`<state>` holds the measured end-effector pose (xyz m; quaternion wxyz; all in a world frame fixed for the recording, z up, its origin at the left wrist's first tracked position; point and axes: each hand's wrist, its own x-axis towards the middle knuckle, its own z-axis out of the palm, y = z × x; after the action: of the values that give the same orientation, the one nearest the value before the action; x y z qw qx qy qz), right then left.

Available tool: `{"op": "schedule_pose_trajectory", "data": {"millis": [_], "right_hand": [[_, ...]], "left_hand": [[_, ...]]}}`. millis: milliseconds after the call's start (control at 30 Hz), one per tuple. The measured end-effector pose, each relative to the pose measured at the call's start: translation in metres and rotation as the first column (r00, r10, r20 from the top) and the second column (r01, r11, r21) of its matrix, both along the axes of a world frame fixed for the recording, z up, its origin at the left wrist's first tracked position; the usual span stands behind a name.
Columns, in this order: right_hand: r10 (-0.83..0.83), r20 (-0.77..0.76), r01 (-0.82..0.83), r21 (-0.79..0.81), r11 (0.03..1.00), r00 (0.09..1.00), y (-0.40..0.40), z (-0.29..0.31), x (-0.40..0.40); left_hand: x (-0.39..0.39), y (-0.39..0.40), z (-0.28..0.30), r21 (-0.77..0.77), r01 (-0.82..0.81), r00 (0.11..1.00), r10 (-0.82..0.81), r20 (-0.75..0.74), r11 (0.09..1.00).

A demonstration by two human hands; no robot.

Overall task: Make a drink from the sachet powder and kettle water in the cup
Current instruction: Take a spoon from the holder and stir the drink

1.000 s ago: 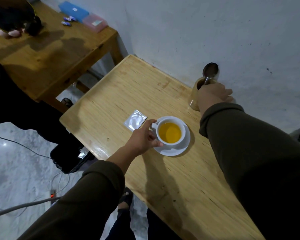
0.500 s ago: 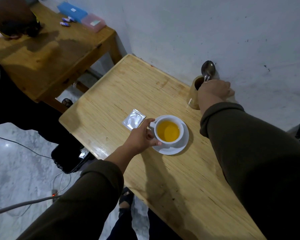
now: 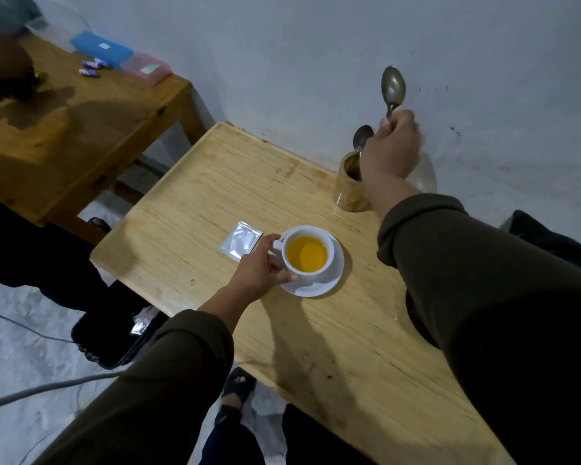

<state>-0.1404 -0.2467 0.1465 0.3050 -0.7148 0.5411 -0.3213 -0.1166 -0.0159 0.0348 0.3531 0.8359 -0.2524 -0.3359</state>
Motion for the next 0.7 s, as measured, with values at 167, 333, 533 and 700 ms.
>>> {"op": "schedule_pose_trajectory", "data": {"millis": [167,333,533,700], "right_hand": [[0.071,0.023,-0.072,0.066,0.995,0.997,0.036,0.009,-0.023],[0.124,-0.107,-0.114,0.097,0.989,0.987,0.08,-0.011,-0.053],[0.196,-0.309,-0.111,0.274,0.955,0.931,0.122,-0.015,-0.084],[0.242,-0.467,-0.052,0.384,0.922,0.851,0.146,-0.011,-0.094]], "left_hand": [[0.002,0.001,0.0,-0.01,0.007,0.999,-0.007,-0.032,1.0],[0.011,0.005,0.003,-0.008,0.092,0.995,-0.093,-0.042,0.996],[0.022,0.008,0.013,-0.009,0.2,0.979,-0.2,-0.025,0.98],[0.039,0.01,0.016,0.059,0.3,0.952,-0.302,0.044,0.952]]}}
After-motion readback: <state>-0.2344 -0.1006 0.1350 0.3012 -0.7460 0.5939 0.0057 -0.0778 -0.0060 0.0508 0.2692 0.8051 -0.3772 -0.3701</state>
